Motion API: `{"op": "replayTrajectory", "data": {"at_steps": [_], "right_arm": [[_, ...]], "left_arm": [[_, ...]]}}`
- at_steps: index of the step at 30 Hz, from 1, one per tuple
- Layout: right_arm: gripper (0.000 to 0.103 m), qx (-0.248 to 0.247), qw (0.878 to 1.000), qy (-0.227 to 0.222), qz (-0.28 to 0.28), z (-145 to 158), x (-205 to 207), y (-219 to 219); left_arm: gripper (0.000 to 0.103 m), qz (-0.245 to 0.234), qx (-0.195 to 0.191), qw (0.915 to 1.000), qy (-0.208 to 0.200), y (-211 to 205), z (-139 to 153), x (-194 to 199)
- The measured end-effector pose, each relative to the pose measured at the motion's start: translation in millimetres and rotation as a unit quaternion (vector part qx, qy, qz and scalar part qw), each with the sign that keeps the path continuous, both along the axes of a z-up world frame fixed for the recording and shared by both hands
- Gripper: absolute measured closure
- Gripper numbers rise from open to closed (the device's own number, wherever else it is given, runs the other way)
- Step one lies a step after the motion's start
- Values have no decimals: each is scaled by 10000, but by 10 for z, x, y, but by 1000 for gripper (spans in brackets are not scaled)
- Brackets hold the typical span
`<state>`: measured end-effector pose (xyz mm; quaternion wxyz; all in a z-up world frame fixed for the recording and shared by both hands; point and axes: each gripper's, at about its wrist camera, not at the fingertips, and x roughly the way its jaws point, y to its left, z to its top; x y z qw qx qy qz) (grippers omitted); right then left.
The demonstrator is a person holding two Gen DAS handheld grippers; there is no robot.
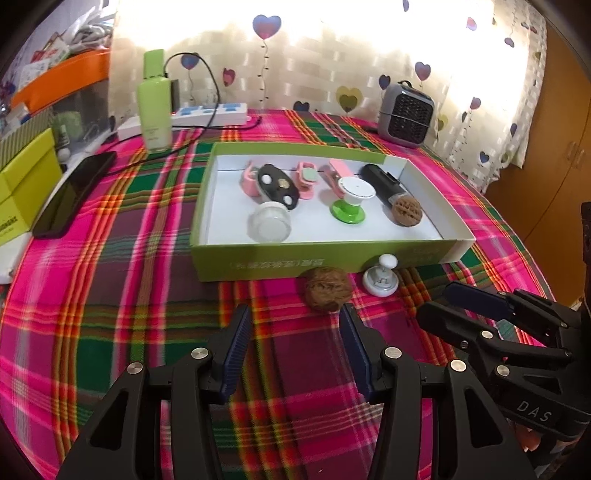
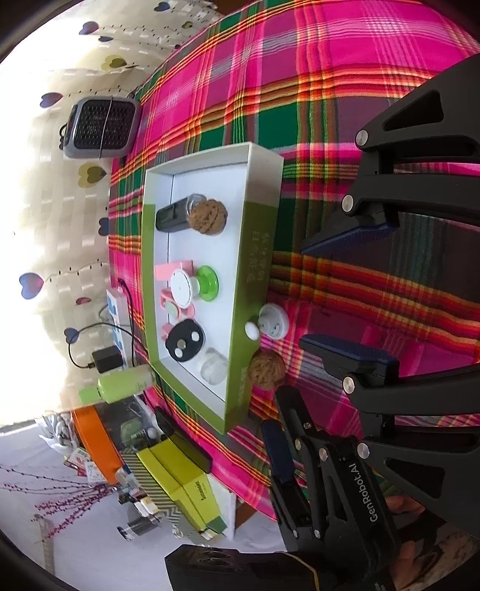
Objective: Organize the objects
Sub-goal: 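Lower the left tool onto the walnut beside the box and close it, then close the right tool on the white knob-topped stand while the left tool holds the walnut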
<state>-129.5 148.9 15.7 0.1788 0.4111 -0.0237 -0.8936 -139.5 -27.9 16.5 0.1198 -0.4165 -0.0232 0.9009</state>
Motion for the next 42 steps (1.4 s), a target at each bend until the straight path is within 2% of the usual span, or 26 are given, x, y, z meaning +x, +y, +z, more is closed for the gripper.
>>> {"op": "replayTrajectory", "data": {"at_steps": [17,24,31,42], "right_arm": [[58,-14,9999,-139,-53,-46,-60,20],[58,26,9999,-154,-15,-58,-66,-9],[58,89,9998,-154,-26,-60,-59,-17],[58,190,9997,-142,29,-68,-89,-101]], "left_arm": [[55,-49,-149,9998,-83,172,-63,-218],[56,10,-59,10000,-78,144,-69,-211],[75,156,8,9998,-90,71,-69,-219],[75,309,27,9995,-107,-56,-67,-174]]}}
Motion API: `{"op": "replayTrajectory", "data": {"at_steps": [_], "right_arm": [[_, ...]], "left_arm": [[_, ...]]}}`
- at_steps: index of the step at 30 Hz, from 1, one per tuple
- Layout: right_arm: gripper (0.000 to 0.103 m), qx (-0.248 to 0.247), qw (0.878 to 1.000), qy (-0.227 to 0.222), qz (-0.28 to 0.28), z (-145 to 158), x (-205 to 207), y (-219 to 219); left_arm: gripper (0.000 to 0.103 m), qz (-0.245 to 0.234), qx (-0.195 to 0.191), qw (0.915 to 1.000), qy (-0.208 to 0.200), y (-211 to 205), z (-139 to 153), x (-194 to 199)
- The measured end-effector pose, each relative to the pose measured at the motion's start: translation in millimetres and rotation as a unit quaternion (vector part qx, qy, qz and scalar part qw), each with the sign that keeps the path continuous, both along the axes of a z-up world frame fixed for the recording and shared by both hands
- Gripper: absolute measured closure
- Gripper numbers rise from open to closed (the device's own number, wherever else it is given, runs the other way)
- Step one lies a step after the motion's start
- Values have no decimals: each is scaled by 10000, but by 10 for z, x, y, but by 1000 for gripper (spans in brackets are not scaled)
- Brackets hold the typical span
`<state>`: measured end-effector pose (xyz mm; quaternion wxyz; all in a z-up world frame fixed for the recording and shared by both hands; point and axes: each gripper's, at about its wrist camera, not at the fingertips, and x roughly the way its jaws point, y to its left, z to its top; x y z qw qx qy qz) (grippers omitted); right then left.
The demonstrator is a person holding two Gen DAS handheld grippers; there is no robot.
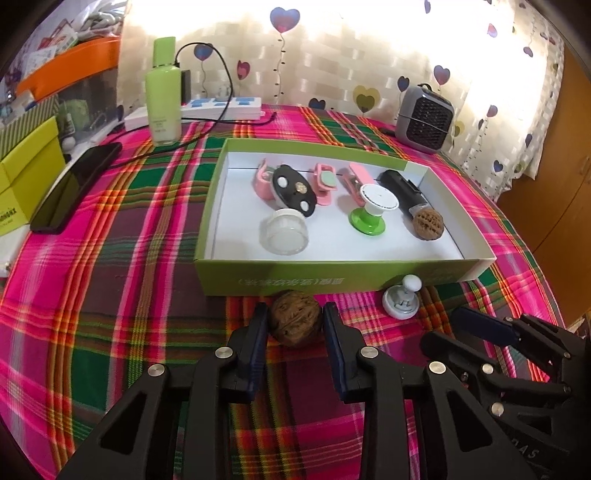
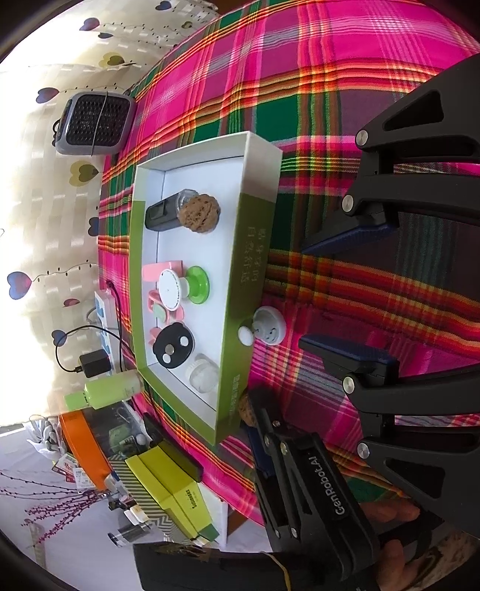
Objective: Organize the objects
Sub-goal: 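Close the right tool on the white knob-topped stand while the left tool holds the walnut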
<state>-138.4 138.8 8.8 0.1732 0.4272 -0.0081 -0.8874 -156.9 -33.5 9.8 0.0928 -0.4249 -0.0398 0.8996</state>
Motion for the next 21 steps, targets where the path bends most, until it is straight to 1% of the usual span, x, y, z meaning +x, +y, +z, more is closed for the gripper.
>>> {"op": "replayTrajectory", "data": {"at_steps": [6,9,16,21], "right_arm": [[58,46,10000,28,77,17,-55,-124],[58,-26,9999,-33,99,0,-92,-172],[58,45,10000,-14,-25,-2,-145,-232],[58,105,9999,5,-100,-7,-177,-295]], "left_arm": [[75,152,-30,9999,12,-164,-6,62],[75,244,-9,9997,10,-237,-10,69],[75,296,49,9995,33,-309,-24,66],[75,301,246,9992,18,-373,-19,58]]}}
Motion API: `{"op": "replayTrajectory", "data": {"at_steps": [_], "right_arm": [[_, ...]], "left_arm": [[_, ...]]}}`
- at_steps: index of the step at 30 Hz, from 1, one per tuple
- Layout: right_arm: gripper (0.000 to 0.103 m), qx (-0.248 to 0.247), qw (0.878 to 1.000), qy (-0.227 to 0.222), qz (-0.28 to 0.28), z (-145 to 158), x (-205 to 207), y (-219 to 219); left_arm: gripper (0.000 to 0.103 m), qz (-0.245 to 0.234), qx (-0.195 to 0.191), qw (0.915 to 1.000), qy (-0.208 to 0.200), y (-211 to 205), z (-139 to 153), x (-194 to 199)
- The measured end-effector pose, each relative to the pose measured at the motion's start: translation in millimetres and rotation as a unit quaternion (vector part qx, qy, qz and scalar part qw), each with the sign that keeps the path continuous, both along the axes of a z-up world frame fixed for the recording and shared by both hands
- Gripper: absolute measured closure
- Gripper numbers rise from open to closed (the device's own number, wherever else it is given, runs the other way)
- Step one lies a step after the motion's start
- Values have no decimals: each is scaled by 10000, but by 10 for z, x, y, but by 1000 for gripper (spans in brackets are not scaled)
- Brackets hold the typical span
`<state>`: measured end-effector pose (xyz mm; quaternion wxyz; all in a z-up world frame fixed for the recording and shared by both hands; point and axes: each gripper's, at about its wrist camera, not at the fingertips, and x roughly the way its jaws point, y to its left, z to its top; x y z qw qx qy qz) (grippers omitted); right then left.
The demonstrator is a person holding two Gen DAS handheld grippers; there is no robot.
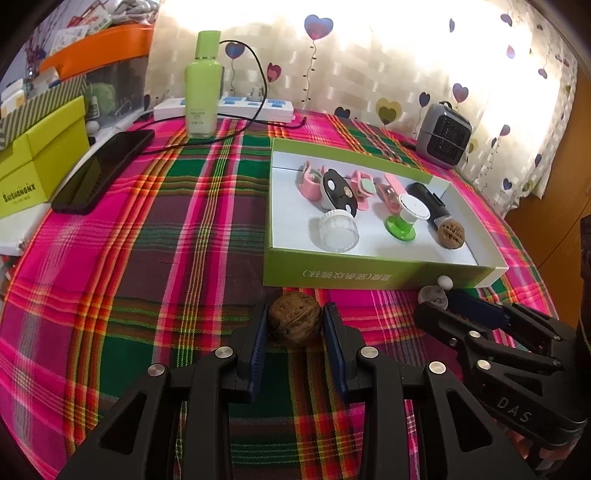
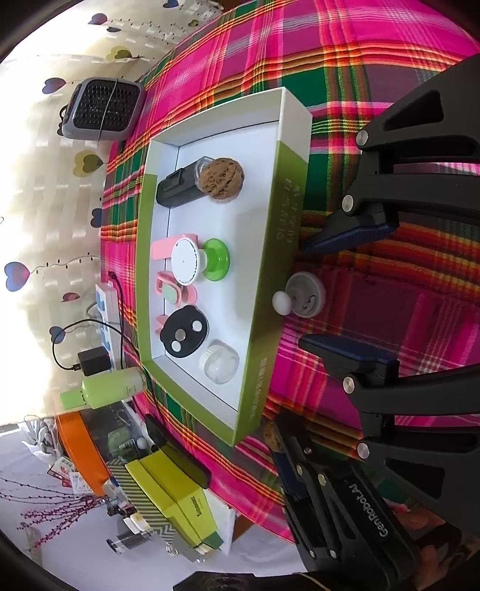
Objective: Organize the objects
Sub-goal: 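Close the right tool on the white knob-topped stand while the left tool holds the walnut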
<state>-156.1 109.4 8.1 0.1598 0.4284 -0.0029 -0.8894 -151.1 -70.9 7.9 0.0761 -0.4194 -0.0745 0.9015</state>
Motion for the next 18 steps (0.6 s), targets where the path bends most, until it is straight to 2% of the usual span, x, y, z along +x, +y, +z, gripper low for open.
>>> {"op": "replayTrajectory", "data": {"at_steps": [8,18], "right_arm": [[58,-23,9997,-1,-251,4,-34,-17],[59,322,9989,41,-333,0,-11,-102]], "left_arm": [[75,-5,169,9999,5,-20,-9,-4],[75,-9,266,9996,11,-36,-15,-13]]}}
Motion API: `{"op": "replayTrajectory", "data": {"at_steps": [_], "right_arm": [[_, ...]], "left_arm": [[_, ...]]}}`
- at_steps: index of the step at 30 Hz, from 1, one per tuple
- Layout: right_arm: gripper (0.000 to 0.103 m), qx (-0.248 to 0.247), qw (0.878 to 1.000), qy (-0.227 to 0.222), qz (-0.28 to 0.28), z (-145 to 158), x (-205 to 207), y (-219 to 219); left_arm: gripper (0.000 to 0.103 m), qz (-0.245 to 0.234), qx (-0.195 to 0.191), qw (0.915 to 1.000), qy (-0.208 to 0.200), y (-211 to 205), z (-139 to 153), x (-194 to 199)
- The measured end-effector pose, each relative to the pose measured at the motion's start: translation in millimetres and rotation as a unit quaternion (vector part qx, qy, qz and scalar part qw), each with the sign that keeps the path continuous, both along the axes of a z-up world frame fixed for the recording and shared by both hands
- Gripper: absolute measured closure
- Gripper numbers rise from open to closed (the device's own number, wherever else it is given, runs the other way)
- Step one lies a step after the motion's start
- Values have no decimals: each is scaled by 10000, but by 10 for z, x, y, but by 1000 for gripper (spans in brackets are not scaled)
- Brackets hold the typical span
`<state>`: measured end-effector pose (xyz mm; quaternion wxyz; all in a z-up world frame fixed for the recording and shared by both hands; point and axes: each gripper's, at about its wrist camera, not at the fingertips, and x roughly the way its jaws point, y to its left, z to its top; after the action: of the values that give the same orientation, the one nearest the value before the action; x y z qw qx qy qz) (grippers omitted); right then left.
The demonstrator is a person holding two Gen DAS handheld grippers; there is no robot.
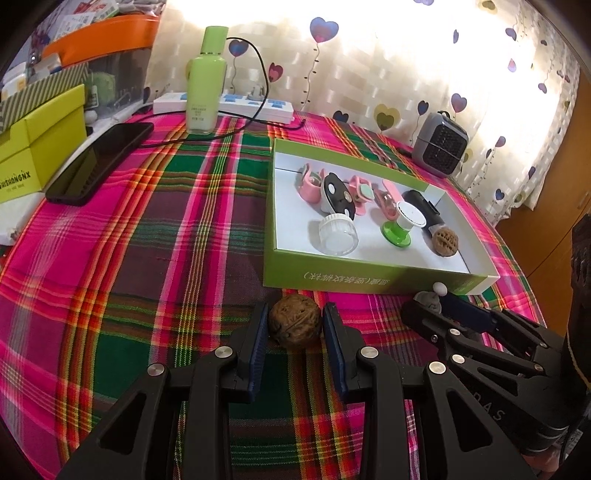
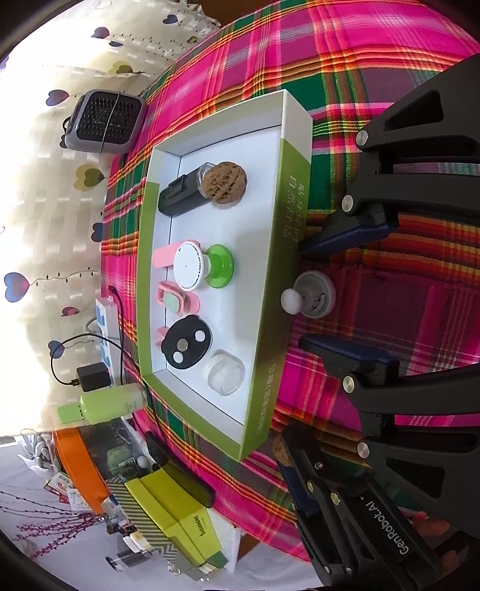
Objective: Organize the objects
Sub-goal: 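Close the right tool on the white knob-topped stand while the left tool holds the walnut, then carry the walnut and white stand over into the white box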
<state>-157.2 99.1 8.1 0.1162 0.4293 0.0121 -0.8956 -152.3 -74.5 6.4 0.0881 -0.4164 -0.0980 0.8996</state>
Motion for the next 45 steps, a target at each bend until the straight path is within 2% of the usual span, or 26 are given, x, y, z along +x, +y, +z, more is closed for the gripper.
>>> {"op": "replayTrajectory", "data": {"at_steps": [5,10,19,45], "right_arm": [[67,88,9999,13,-93,-1,-4,4],[68,47,9999,10,-115,0,-6,26],[76,22,9999,10,-108,2,12,53],[76,-195,9997,-12,154,22,161,91]], "left_arm": [[75,0,3,10000,2,-3,1,6],[75,1,-1,10000,3,-5,2,3],[75,-1,-48,10000,8,4,0,3],[76,-34,-439,9990,32,149,32,126]]}}
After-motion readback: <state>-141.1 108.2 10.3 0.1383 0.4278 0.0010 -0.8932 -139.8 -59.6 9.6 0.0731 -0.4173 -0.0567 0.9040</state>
